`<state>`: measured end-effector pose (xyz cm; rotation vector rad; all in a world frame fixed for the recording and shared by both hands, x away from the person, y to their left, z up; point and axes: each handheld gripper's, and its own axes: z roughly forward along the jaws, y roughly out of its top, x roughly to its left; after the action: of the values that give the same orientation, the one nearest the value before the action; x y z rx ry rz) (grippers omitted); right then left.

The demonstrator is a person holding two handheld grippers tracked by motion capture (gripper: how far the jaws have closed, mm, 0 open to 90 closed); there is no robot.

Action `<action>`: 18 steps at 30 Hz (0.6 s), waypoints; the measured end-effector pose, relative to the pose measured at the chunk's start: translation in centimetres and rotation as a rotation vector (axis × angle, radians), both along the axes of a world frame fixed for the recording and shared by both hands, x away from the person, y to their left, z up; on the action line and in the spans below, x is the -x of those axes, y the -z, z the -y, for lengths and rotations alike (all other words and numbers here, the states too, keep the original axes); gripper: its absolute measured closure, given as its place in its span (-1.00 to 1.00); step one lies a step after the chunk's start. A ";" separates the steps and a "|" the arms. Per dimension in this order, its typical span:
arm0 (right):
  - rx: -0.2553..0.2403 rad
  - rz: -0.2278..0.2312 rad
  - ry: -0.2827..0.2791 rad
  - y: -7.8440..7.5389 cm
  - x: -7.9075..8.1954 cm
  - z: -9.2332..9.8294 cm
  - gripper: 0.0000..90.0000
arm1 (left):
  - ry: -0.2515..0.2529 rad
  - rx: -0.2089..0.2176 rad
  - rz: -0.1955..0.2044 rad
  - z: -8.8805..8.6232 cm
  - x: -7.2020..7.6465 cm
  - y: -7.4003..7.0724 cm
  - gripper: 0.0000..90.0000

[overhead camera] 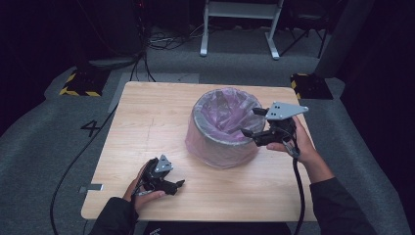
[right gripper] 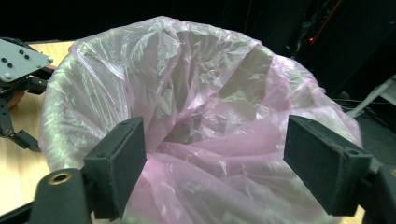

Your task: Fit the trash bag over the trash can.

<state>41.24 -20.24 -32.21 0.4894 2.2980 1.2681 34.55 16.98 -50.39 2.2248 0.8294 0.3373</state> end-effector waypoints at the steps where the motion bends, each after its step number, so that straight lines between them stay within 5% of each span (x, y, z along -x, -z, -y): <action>1: -0.005 0.001 0.006 0.1 0.1 0.2 -0.53 | 0.000 0.000 0.000 0.0 0.0 0.0 -0.67; 18: -0.081 0.031 0.053 1.2 2.4 4.1 -0.54 | 0.000 0.000 0.000 0.0 0.0 0.0 -0.67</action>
<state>38.81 -24.35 -33.39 0.5510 2.2000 1.3380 34.55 16.98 -50.39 2.2246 0.8293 0.3375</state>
